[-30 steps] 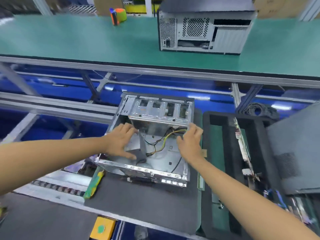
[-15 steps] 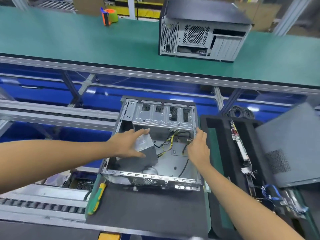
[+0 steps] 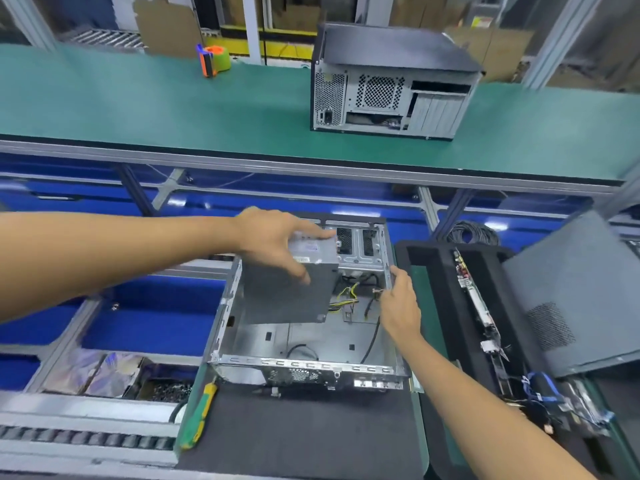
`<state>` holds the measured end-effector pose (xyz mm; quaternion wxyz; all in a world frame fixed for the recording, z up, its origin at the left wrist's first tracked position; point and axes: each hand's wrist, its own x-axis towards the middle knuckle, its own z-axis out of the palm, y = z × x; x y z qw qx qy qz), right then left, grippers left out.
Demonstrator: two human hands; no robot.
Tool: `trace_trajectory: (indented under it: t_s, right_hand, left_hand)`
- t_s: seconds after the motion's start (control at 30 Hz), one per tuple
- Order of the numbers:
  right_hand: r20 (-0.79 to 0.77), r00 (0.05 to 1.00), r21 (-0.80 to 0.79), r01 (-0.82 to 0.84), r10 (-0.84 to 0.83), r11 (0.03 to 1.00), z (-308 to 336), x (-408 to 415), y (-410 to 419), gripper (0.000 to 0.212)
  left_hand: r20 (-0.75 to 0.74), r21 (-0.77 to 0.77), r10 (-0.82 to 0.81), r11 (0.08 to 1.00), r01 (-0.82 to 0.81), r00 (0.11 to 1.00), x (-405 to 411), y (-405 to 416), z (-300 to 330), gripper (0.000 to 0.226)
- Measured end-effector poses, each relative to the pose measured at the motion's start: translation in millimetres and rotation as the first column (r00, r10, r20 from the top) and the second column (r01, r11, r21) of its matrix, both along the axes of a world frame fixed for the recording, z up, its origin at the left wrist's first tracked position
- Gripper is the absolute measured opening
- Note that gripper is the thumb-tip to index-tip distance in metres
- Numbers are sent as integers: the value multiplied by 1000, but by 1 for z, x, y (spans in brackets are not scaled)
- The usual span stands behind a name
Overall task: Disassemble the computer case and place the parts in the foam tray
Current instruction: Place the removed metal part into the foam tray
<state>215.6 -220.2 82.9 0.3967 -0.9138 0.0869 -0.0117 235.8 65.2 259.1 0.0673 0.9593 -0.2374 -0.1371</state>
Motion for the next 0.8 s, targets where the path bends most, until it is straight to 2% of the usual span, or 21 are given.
trace_trajectory:
  t_s: [0.07, 0.13, 0.2, 0.27, 0.33, 0.37, 0.43, 0.47, 0.5, 0.57, 0.67, 0.73, 0.8]
  right_hand:
    - [4, 999, 6, -43, 43, 999, 1, -1, 1, 62]
    - [68, 984, -127, -154, 164, 980, 3, 1, 1, 74]
    - [141, 917, -339, -309, 373, 889, 6, 1, 1, 84]
    - [147, 852, -402, -413, 503, 817, 12, -2, 1, 81]
    - [128, 853, -261, -464, 506, 847, 22, -4, 6, 76]
    - [115, 859, -90, -491, 498, 867, 27, -4, 11, 71]
    - [108, 860, 336, -504, 499, 796, 43, -1, 28, 39]
    - [119, 877, 492, -460, 466, 739, 53, 2, 37, 20]
    - [107, 907, 595, -387, 408, 705, 61, 8, 43, 14]
    - [36, 949, 718, -243, 313, 653, 77, 19, 43, 21]
    - [-50, 976, 792, -91, 212, 604, 100, 38, 12, 22]
    - [-129, 971, 858, 6, 203, 514, 111, 51, -21, 27]
    - [-185, 956, 856, 43, 228, 515, 119, 67, -53, 34]
  left_hand:
    - [-13, -33, 9, 999, -9, 1000, 5, 7, 35, 92]
    - [-17, -87, -13, 996, 12, 1000, 11, 13, 70, 89]
    - [-53, -159, -25, 987, 16, 998, 15, 16, 101, 83]
    - [-93, -255, -30, 967, 6, 995, 21, 20, 124, 63]
    - [-134, -379, -32, 925, -21, 990, 26, 27, 139, 52]
    - [-168, -450, -18, 891, -60, 986, 28, 30, 143, 58]
    - [-242, -573, 14, 805, -155, 970, 30, 33, 144, 68]
    - [-261, -626, 28, 756, -191, 965, 32, 32, 141, 68]
    - [-276, -672, 45, 705, -226, 960, 34, 29, 137, 69]
    - [-305, -743, 98, 598, -301, 947, 36, 18, 124, 75]
    - [-344, -806, 204, 435, -400, 916, 40, -14, 99, 87]
    - [-380, -820, 279, 339, -461, 882, 43, -45, 77, 94]
    - [-441, -808, 350, 246, -535, 826, 46, -81, 54, 103]
